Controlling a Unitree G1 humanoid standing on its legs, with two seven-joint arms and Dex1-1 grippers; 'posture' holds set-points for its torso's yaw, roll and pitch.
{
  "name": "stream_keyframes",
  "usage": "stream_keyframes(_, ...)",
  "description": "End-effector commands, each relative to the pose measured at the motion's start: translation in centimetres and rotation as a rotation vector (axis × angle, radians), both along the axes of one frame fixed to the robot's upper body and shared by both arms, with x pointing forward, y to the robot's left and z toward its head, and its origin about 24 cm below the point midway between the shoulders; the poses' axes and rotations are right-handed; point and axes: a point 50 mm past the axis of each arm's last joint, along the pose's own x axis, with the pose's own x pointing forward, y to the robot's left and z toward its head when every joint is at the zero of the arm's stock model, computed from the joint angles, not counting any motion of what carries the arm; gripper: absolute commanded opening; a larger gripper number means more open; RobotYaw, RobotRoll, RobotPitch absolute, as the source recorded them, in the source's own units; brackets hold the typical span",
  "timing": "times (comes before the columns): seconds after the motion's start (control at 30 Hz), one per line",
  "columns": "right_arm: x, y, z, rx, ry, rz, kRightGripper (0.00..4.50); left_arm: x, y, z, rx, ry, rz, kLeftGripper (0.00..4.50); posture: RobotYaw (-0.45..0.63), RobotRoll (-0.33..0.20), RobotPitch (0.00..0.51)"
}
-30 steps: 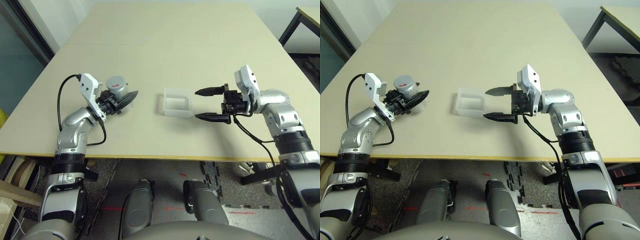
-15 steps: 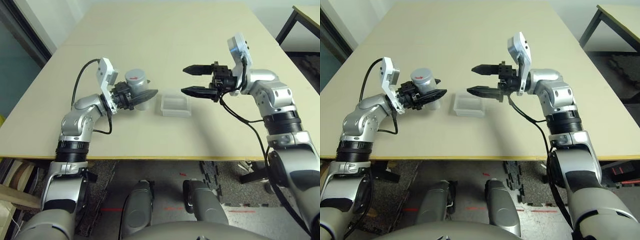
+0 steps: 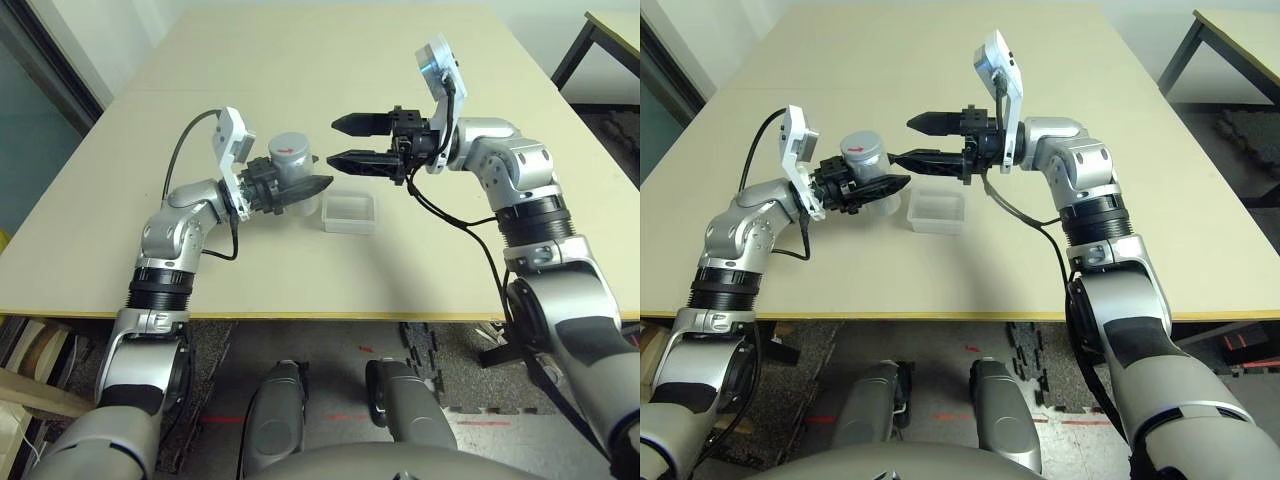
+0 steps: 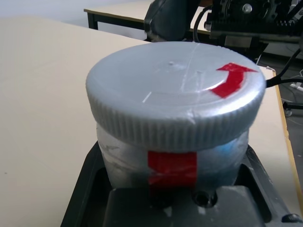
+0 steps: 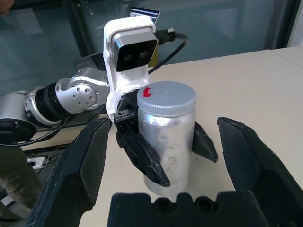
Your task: Pour the medicine from the bottle into the box.
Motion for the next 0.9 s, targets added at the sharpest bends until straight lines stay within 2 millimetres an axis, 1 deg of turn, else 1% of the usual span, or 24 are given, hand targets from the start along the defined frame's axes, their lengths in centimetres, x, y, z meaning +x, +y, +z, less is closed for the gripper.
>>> stream_keyframes(0.03, 0.0, 1.0, 0.5, -0.014, -0.015, 0.013, 4.5, 0.2, -0.4, -0.1, 0.024, -0.006, -0.016, 2.65, -0.03, 0.0, 0.079)
stream_keyframes(0.43, 0.5, 3.1, 0.2, -0.033, -0.03, 0.018, 4.5, 0.2, -0.6, -0.2, 0.036, -0.014, -0.027, 2.65, -0.03, 0.0, 0.075)
stream_keyframes(0.9, 1.1, 4.0, -0.5, -0.054, -0.038, 0.015, 4.5, 0.1, -0.5, -0.2, 0.042, -0.016, -0.02, 2.65, -0.02, 0.0, 0.088)
